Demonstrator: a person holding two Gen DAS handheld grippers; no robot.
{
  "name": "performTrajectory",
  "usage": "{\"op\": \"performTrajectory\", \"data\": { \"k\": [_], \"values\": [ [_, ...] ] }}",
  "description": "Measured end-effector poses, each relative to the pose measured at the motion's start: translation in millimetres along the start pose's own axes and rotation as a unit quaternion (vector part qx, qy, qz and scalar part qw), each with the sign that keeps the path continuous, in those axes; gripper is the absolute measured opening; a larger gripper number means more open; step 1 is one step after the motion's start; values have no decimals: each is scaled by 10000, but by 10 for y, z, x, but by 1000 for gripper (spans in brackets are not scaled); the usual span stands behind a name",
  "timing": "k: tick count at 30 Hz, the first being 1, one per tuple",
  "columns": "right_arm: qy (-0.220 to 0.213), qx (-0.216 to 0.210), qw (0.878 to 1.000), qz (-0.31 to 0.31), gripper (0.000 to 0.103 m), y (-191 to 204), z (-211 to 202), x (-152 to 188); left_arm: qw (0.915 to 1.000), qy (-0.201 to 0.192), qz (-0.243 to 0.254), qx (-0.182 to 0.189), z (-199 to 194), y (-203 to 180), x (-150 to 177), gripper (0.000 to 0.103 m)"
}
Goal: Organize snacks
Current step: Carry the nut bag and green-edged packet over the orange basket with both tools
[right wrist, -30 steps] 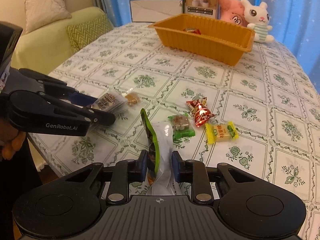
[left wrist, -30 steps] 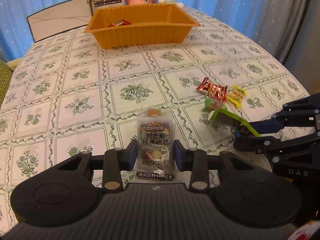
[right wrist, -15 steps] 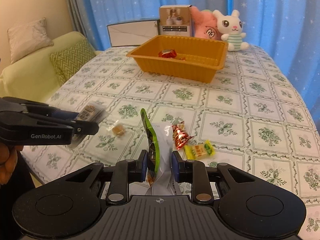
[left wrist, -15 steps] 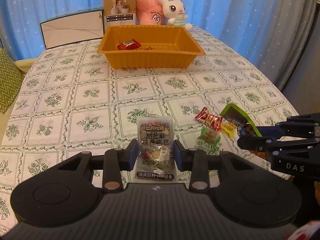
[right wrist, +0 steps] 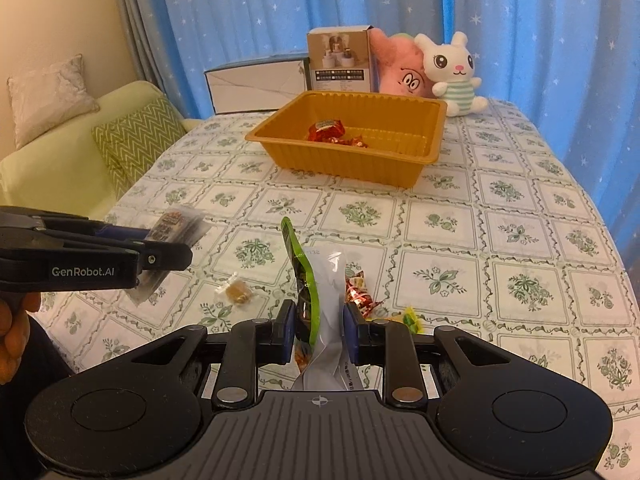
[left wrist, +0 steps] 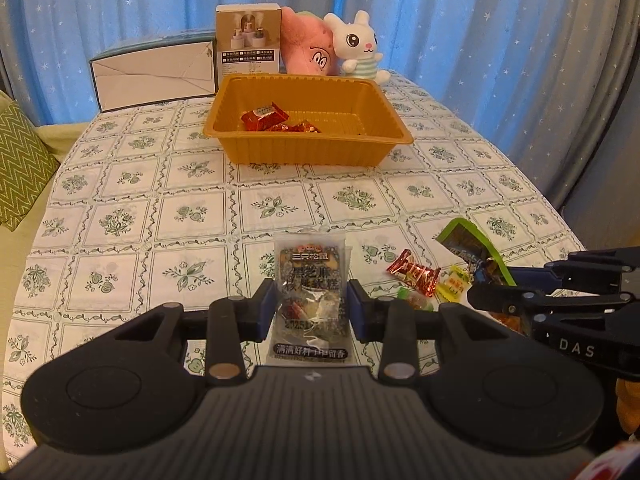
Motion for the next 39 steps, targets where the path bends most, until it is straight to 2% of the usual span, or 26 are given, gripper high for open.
{"op": "performTrajectory", "data": {
  "k": [12,18,28,39],
  "values": [
    [-65,61,9998,150,26,-96,32,-172,10000,-30,11,90,38,-31,-167,34],
    [-82,61,9996,257,26,-202,133,-379,9998,-64,60,182,154,-33,-394,34],
    [-243,33,9980,582,26,-529,445,-1040,9992,-263,105,296,482,39,-1076,34],
    [-355,56,9945,979,26,-897,1067,-1829,9988,-415,55,261,1058,306,-1896,34]
  ]
}}
Point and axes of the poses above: each gripper's, at about its wrist camera, not at the fingertips, and z roughly the way its jaws point, y to its left, x to its underside, the point moved 10 cm from there along z, roughly the way its jaws point, and after that the axes turned 2 degrees about -z, right-handed, at the moved point
